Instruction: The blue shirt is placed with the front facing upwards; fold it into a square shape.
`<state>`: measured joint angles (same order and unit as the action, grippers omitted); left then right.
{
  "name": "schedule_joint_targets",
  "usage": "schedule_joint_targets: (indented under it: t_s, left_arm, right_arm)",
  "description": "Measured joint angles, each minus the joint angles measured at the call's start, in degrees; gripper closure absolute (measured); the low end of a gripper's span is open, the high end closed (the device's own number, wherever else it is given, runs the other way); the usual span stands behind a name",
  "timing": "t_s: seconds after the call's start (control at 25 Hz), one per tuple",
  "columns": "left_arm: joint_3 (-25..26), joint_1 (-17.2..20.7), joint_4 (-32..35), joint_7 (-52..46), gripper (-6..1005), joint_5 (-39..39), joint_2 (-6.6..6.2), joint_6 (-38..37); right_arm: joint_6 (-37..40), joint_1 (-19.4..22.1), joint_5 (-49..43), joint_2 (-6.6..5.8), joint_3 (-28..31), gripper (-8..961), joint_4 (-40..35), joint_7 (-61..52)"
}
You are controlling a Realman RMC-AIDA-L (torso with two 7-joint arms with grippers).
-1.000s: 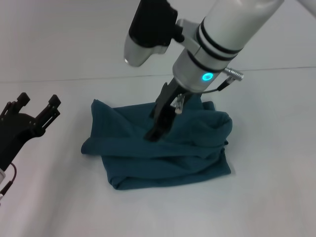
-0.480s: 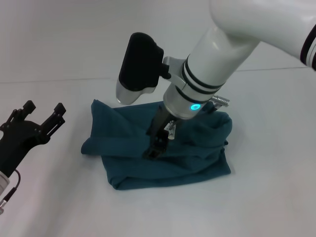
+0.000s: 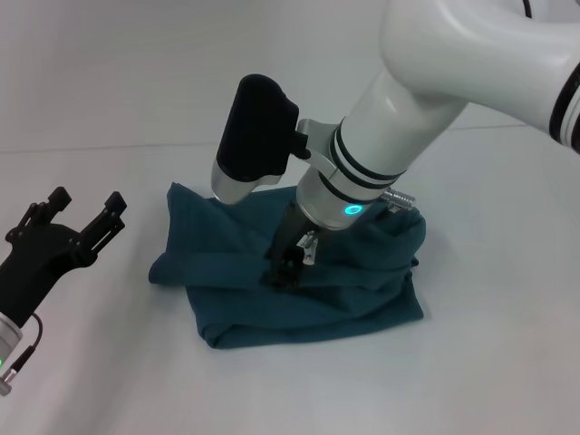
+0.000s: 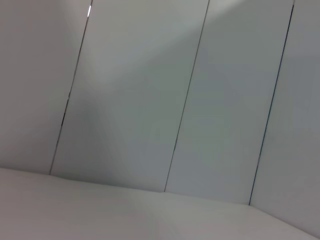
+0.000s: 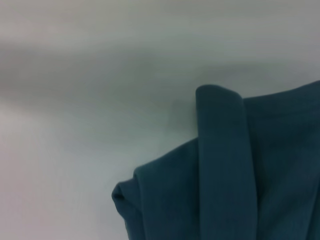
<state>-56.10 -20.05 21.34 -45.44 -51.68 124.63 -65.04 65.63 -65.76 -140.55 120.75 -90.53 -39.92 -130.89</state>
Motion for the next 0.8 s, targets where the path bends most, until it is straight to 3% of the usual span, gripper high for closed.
schedule_joint_targets:
  t_s: [0.2,0.6,0.8]
  left_arm:
    - [0.0,0.0,0.0,0.1,112,0.0,0.0,0.0]
    - [0.0,0.0,0.0,0.3,112,0.0,0.0,0.0]
    - [0.0,0.0,-0.1,0.1,112,0.0,0.0,0.0]
  right_arm:
    - [-0.6,0.6,0.4,-0.21,0.0,701,0.2,-0.9]
    - [-0.2,2.3,0.9,-0.44,2.5,930,-1.0,-1.6]
    - [-0.4,4.5,0.6,-1.01,6.1,938,-3.7,-4.3]
